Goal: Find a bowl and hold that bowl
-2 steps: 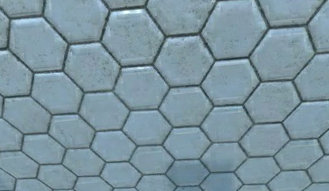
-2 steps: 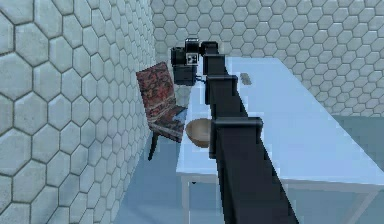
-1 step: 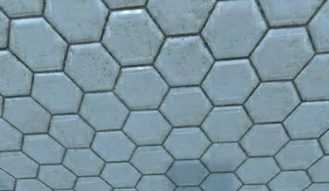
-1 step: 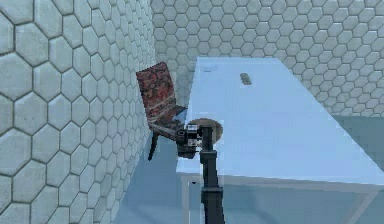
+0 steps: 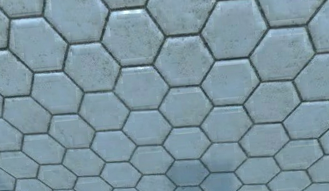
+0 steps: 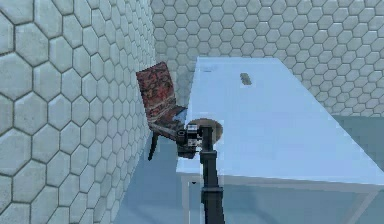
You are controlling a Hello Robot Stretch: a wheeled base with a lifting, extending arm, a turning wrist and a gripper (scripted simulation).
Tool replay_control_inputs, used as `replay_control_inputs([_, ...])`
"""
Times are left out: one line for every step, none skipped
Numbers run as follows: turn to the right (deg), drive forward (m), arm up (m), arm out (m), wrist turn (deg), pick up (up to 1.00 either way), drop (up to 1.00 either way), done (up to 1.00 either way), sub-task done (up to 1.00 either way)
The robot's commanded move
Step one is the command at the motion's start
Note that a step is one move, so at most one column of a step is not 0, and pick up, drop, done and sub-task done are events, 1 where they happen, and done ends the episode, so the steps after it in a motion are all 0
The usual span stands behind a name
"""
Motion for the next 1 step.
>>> replay_control_inputs([0.0,0.0,0.1,0.0,0.0,0.0,0.0,0.0,0.0])
